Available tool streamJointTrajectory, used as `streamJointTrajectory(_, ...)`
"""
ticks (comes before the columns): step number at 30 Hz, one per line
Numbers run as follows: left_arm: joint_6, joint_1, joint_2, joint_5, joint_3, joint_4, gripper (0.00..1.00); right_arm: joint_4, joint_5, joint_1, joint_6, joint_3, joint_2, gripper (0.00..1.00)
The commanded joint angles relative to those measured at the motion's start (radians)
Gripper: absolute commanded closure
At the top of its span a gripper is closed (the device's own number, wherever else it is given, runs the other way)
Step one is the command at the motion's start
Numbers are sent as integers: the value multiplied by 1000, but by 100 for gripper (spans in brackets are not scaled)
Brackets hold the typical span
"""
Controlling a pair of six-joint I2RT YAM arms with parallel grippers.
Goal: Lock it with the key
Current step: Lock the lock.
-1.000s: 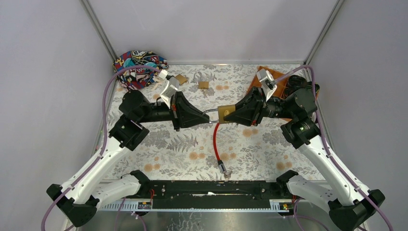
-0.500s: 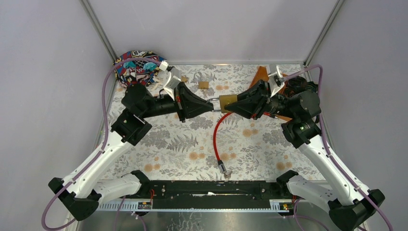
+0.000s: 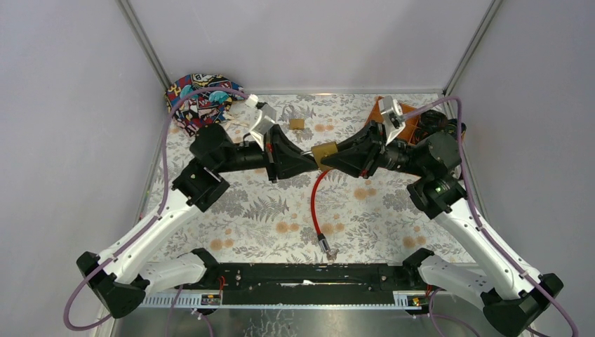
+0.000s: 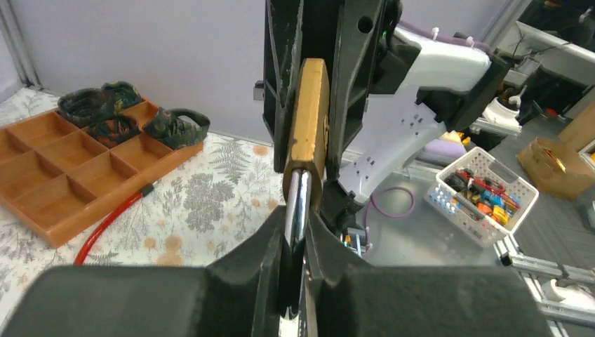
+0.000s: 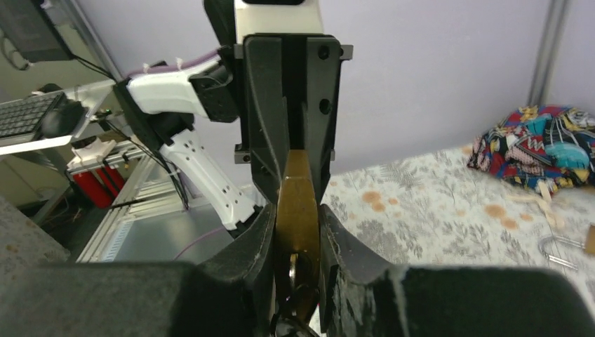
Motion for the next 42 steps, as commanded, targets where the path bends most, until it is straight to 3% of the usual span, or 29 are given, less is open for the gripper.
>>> streamJointTrajectory(1, -46, -53, 34, 138, 6, 124, 81, -82, 90, 50, -35, 18, 43, 100)
streamJointTrajectory(3, -25, -41, 25, 142, 8, 101, 100, -95, 94, 48, -38, 23, 30, 100)
streamJointTrajectory(8, 44, 6, -7, 188, 19, 28, 100, -215, 82, 34, -96, 75, 7, 100)
streamJointTrajectory(9, 93, 13, -14, 186, 28, -16, 100, -296, 64, 30, -138, 115, 8, 94)
streamJointTrajectory(10, 153, 20, -19, 174, 41, -102, 100, -450, 53, 25, -194, 182, 11, 65)
streamJointTrajectory(11, 236, 35, -24, 157, 57, -179, 100, -556, 59, 22, -257, 231, 11, 20)
streamJointTrajectory(12, 295, 53, -28, 149, 67, -248, 100, -661, 82, 20, -312, 278, 6, 3)
streamJointTrajectory(13, 358, 72, -32, 144, 75, -318, 100, -747, 103, 19, -367, 316, 0, 1)
streamJointTrajectory(17, 603, 119, -59, 149, 88, -535, 100, -1030, 111, 18, -555, 413, 0, 1)
streamJointTrajectory(20, 700, 121, -61, 173, 100, -628, 100, -1175, 141, 18, -675, 442, 40, 17)
streamJointTrajectory(30, 774, 120, -43, 184, 119, -695, 100, -1071, 59, 53, -707, 412, 157, 29)
streamJointTrajectory(35, 783, 120, -32, 200, 128, -704, 100, -1056, 90, 138, -727, 392, 196, 22)
streamJointTrajectory(40, 778, 120, -30, 203, 131, -704, 100, -1006, 99, 147, -714, 368, 206, 51)
streamJointTrajectory(42, 776, 120, -32, 204, 131, -704, 100, -993, 107, 148, -716, 361, 201, 58)
